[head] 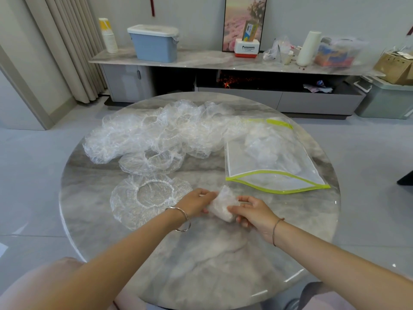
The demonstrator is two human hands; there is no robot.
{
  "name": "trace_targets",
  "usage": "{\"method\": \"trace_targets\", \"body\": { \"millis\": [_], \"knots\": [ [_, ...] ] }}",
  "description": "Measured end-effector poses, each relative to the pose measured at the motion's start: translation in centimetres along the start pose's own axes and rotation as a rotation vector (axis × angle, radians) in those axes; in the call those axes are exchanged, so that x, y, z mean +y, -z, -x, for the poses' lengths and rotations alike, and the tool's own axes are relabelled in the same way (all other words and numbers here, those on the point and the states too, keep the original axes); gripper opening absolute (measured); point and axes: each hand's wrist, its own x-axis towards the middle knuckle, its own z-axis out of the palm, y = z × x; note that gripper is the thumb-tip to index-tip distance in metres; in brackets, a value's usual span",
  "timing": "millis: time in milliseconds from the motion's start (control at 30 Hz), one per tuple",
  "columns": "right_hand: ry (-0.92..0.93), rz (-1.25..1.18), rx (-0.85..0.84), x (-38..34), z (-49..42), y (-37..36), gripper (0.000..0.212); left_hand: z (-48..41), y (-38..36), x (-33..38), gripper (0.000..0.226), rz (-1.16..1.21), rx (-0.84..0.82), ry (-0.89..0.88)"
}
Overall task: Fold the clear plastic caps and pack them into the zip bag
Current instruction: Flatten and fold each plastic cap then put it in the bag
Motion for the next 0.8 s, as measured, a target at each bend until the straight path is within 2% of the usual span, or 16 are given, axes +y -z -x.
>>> {"method": "trace_targets", "body": {
  "millis": [67, 233, 333, 400, 467, 567, 600, 667, 733, 800],
  "knots": [
    [-0.003, -0.088, -0.061, -0.5, 0.5, 0.5, 0.034, 0.2, -0.1, 0.5, 0.035, 0.050, -0.041, -0.011],
    [-0.029, -0.157, -0.187, -0.9, 1.7, 2.2, 0.023, -0.1, -1.9, 0.9, 0.023, 0.219, -0.100, -0.011],
    [0.049, -0.229, -0.104, -0.8, 1.8, 3.5, 0.013, -0.7, -3.0, 1.9, 0.015, 0.203, -0.081, -0.049],
    [0.207, -0.104, 0.075, -0.6, 1.3, 5.1, 0.017, -1.5, -3.7, 2.6, 0.015, 0.189, -0.001, -0.136],
    [0.370, 0.094, 0.250, -0.4, 0.8, 6.8, 0.020, -2.3, -4.2, 3.1, 0.024, 0.023, 0.111, -0.298],
    [0.560, 0.300, 0.336, 0.2, -0.7, 8.8, 0.017, -4.3, -5.0, 3.2, 0.058, -0.500, 0.243, -0.603],
    [0.609, 0.382, 0.348, 0.5, -1.4, 9.1, 0.019, -5.0, -5.4, 3.4, 0.067, -0.647, 0.261, -0.641],
    [0.685, 0.560, 0.342, 1.0, -3.2, 9.2, 0.022, -6.3, -5.9, 3.9, 0.069, -0.828, 0.260, -0.599],
    [0.713, 0.744, 0.283, 1.3, -5.2, 8.6, 0.029, -7.6, -6.2, 4.2, 0.056, -0.874, 0.231, -0.536],
    [0.661, 0.858, 0.159, 0.8, -6.7, 7.0, 0.036, -8.4, -6.1, 4.1, 0.048, -0.863, 0.196, -0.511]
  ]
}}
